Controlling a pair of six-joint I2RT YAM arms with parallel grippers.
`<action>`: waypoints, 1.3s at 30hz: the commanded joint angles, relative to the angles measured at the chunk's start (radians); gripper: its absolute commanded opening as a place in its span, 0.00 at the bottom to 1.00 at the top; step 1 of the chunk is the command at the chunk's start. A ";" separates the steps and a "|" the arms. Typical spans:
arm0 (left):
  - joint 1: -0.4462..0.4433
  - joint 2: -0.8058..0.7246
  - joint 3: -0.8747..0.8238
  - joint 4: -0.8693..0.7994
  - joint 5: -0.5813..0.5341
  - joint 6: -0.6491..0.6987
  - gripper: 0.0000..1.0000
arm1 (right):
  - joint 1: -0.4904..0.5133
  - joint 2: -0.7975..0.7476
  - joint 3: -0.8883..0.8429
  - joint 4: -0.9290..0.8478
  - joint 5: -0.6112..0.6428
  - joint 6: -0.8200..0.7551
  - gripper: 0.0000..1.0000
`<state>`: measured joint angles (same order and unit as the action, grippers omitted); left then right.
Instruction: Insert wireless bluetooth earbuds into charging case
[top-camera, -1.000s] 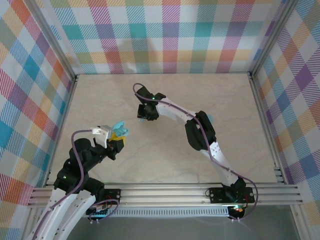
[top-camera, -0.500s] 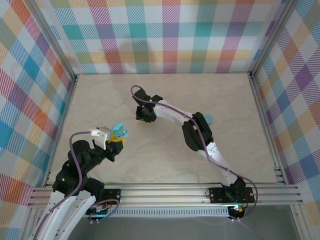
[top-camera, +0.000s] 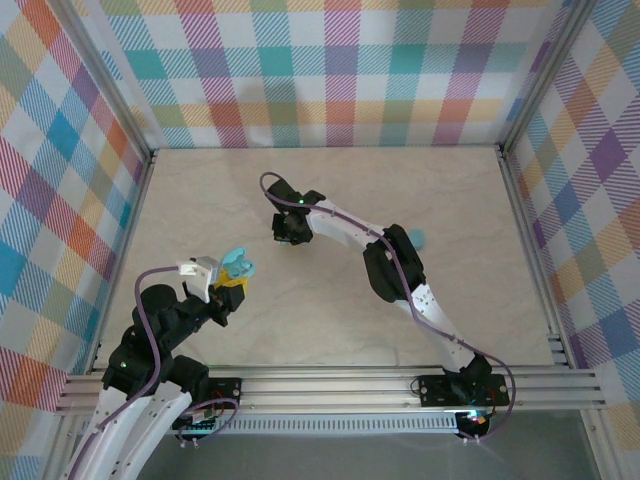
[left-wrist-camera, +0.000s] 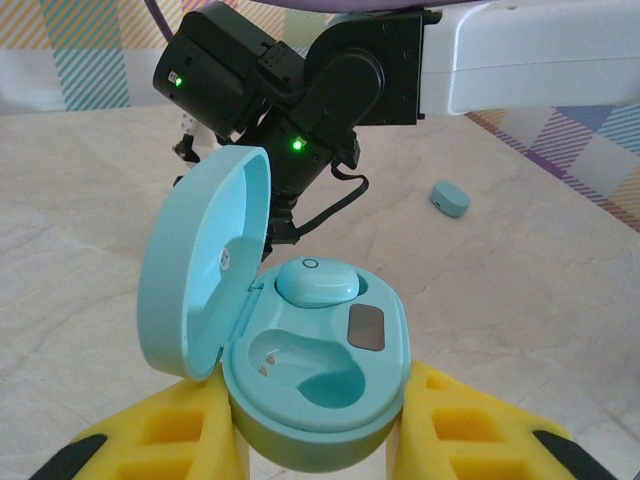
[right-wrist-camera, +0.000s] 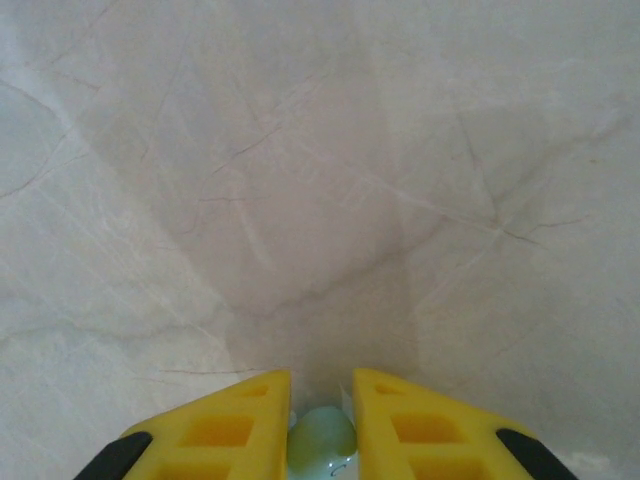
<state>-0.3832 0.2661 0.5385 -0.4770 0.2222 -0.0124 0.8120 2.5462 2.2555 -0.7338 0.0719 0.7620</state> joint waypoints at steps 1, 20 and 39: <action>0.007 -0.011 -0.003 -0.004 -0.006 -0.019 0.00 | -0.008 -0.036 -0.035 -0.016 -0.076 -0.098 0.19; 0.007 0.017 -0.033 0.057 0.012 -0.058 0.00 | -0.169 -0.386 -0.549 -0.057 -0.303 -0.532 0.16; 0.007 0.097 -0.007 0.092 0.006 0.004 0.00 | -0.172 -0.549 -0.547 -0.235 -0.136 -0.456 0.44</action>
<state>-0.3832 0.3637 0.5129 -0.4126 0.2520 -0.0456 0.6418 2.1120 1.6905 -0.9245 -0.1036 0.2245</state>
